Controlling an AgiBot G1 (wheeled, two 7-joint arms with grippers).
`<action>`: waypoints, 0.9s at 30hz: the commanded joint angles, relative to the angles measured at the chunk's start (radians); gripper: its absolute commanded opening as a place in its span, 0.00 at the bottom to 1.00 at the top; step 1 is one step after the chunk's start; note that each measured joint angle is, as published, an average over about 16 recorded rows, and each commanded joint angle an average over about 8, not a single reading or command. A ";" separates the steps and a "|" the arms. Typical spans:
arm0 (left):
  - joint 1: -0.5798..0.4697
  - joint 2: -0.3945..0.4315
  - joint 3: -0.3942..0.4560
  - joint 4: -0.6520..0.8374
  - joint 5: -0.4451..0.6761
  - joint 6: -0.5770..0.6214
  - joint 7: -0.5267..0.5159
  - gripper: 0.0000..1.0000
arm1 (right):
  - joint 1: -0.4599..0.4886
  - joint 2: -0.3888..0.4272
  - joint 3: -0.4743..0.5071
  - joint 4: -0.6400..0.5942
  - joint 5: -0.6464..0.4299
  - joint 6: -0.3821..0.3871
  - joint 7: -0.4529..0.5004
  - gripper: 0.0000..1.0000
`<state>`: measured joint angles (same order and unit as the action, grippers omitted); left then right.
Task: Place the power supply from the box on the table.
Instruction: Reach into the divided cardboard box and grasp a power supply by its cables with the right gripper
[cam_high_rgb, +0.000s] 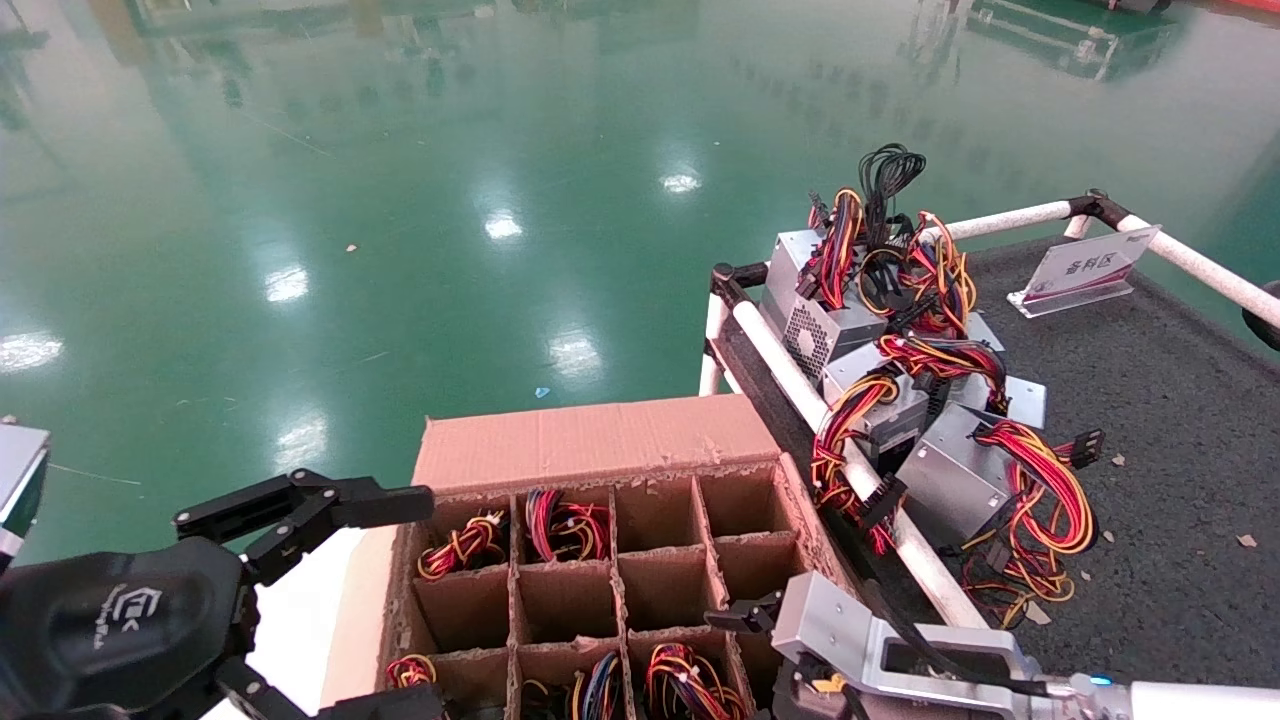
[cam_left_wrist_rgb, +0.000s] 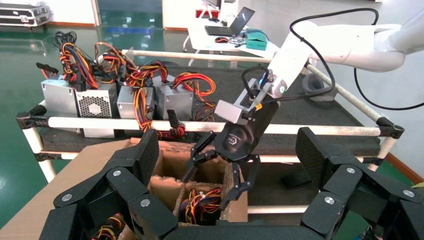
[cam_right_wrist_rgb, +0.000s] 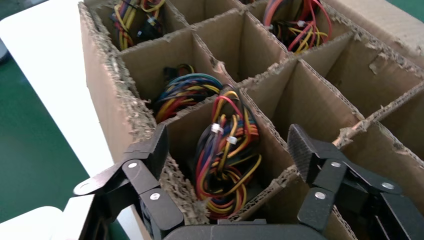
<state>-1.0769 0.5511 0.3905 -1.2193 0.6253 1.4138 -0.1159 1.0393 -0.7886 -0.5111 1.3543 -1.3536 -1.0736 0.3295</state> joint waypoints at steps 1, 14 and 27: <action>0.000 0.000 0.000 0.000 0.000 0.000 0.000 1.00 | 0.000 -0.005 -0.006 0.000 -0.016 0.010 0.011 0.00; 0.000 0.000 0.000 0.000 0.000 0.000 0.000 1.00 | 0.008 -0.022 -0.025 0.000 -0.058 0.026 0.038 0.00; 0.000 0.000 0.000 0.000 0.000 0.000 0.000 1.00 | 0.024 -0.013 -0.018 0.002 -0.039 0.008 0.053 0.00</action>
<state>-1.0769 0.5511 0.3906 -1.2193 0.6253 1.4138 -0.1159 1.0716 -0.7994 -0.5249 1.3559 -1.3815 -1.0736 0.3875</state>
